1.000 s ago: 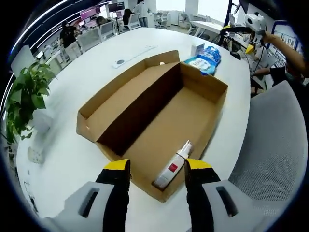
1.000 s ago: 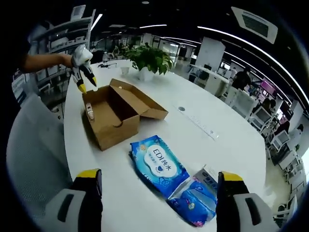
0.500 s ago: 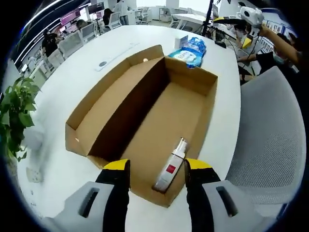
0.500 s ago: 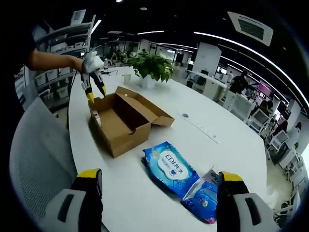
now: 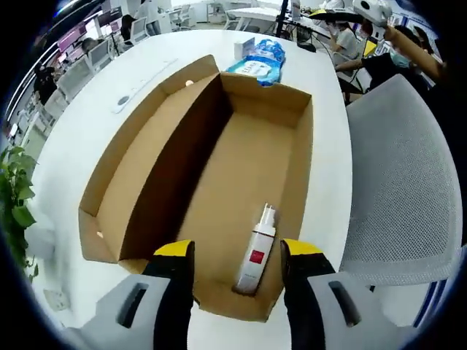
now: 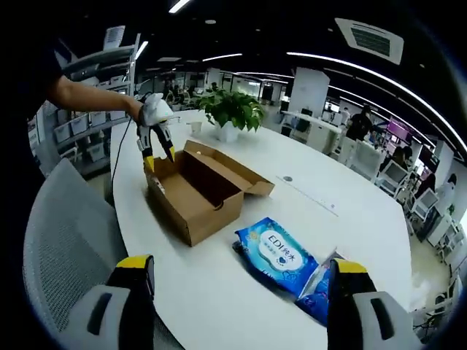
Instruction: Operate the shoe box by opening the lid, removing the specified soft item, and placing it in the target area until the item is outside and the box remains undamaged.
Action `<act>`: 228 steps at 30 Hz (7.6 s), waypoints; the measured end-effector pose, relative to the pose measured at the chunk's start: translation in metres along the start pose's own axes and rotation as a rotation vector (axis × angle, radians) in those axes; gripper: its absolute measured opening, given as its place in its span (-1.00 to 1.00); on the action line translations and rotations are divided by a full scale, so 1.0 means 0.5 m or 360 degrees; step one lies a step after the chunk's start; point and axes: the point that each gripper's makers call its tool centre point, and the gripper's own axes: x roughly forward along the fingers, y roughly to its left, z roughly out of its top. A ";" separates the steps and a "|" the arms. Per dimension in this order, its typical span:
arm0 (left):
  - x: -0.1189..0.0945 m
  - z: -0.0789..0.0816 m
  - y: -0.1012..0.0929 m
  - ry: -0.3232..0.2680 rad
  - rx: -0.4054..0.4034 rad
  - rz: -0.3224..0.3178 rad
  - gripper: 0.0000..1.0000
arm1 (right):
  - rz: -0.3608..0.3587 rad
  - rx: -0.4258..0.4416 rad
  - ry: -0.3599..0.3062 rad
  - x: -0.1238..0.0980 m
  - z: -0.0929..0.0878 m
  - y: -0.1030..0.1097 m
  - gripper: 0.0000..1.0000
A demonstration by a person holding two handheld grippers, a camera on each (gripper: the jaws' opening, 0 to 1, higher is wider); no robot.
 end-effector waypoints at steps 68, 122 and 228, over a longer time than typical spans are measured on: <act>0.101 -0.004 -0.005 0.0186 0.0300 -0.0251 -0.17 | -0.0069 0.0194 -0.0041 -0.037 -0.035 0.044 0.99; 0.132 -0.075 -0.014 0.0309 0.0499 -0.0115 -0.59 | -0.0095 0.0318 -0.0109 -0.034 -0.035 0.053 0.96; -0.046 0.284 -0.210 -0.0608 0.0998 0.0331 -0.61 | 0.0415 0.0899 -0.0387 0.147 0.162 0.232 -0.40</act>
